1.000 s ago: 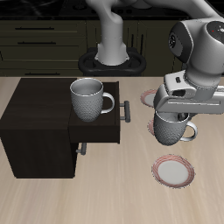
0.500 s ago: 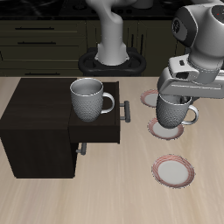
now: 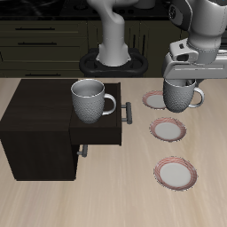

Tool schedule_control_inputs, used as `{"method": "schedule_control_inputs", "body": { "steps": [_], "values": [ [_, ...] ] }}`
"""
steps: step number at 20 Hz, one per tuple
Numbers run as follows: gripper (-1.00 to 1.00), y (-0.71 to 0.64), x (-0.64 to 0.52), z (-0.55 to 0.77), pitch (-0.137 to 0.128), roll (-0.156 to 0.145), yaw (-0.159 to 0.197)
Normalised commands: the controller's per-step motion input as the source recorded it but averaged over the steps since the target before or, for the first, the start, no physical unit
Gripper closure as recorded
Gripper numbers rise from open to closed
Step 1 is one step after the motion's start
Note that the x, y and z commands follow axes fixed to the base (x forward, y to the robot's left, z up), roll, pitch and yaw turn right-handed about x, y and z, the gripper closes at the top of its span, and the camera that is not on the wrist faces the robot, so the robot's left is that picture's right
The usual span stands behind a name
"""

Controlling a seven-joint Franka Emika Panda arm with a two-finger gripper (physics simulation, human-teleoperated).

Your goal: Place the porcelain mug that is on the plate onto the nearest plate relative to the robot

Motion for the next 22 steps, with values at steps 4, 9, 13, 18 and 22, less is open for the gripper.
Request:
{"method": "schedule_control_inputs", "body": {
  "steps": [4, 9, 13, 18, 22],
  "values": [
    [1.0, 0.0, -0.31, -0.03, -0.014, -0.004, 0.012],
    [1.0, -0.04, -0.48, -0.19, -0.017, 0.0, 0.047],
    [1.0, -0.22, -0.36, -0.21, -0.017, -0.045, -0.006],
    [1.0, -0.13, -0.27, -0.15, 0.001, -0.008, -0.014],
    [1.0, -0.15, -0.5, -0.16, -0.038, -0.008, 0.014]
  ]
}}
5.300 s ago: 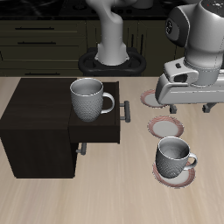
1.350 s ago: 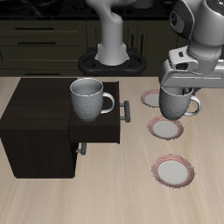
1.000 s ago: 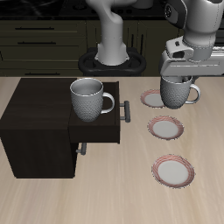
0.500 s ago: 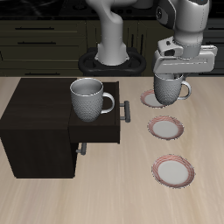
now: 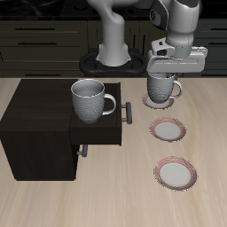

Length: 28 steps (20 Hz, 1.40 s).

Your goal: Place the porcelain mug that is on the plate onto the nearest plate relative to the robot

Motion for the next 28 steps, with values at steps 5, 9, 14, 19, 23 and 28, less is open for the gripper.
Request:
{"method": "schedule_control_inputs", "body": {
  "steps": [5, 9, 14, 19, 23, 28],
  "values": [
    [1.0, -0.14, -0.24, -0.1, 0.016, -0.025, -0.032],
    [1.0, -0.22, -0.34, -0.14, -0.01, -0.009, -0.028],
    [1.0, -0.03, -0.29, -0.02, -0.016, 0.014, -0.006],
    [1.0, -0.02, -0.36, -0.06, 0.006, 0.038, -0.03],
    [1.0, -0.01, -0.25, -0.21, 0.031, 0.019, -0.013],
    [1.0, -0.04, -0.1, -0.06, -0.001, -0.003, 0.003]
  ]
}}
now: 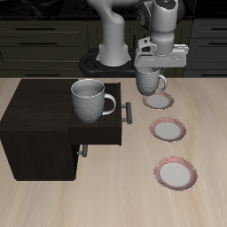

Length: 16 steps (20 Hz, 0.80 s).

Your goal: Place the porcelain mug that is on the plate onto the nearest plate relative to the robot

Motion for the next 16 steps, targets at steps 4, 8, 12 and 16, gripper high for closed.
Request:
{"method": "schedule_control_inputs", "body": {
  "steps": [4, 8, 12, 16],
  "values": [
    [1.0, 0.02, 0.09, -0.05, 0.003, 0.0, 0.011],
    [1.0, 0.08, 0.07, -0.09, 0.017, 0.001, -0.012],
    [1.0, 0.25, -0.02, -0.18, 0.034, 0.054, 0.003],
    [1.0, 0.22, -0.05, -0.37, 0.102, 0.057, -0.003]
  ]
}}
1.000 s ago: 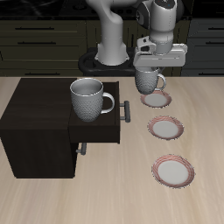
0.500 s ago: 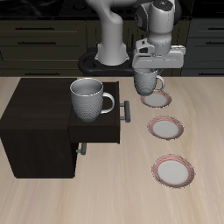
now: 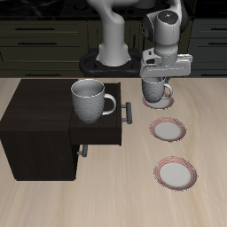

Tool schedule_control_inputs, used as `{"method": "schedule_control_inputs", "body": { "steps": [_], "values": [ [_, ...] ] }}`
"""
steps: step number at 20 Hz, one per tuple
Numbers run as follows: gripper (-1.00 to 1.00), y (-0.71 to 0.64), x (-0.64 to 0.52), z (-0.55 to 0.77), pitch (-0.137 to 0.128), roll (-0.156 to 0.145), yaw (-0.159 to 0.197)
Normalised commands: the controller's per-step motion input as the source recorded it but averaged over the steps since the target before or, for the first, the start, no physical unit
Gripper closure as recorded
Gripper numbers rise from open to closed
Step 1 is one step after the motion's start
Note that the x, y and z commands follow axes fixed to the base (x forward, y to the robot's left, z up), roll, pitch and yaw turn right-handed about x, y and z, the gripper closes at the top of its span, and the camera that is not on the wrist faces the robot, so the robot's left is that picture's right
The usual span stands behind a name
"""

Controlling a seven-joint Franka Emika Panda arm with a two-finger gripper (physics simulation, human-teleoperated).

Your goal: Place the porcelain mug that is on the plate onto the nearest plate relative to the robot

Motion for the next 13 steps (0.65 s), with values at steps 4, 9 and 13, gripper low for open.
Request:
{"method": "schedule_control_inputs", "body": {
  "steps": [4, 9, 13],
  "values": [
    [1.0, 0.16, 0.08, -0.24, 0.039, 0.036, 0.021],
    [1.0, 0.21, 0.03, -0.25, 0.08, 0.045, 0.003],
    [-1.0, -0.04, 0.07, -0.08, 0.016, -0.006, -0.011]
  ]
}}
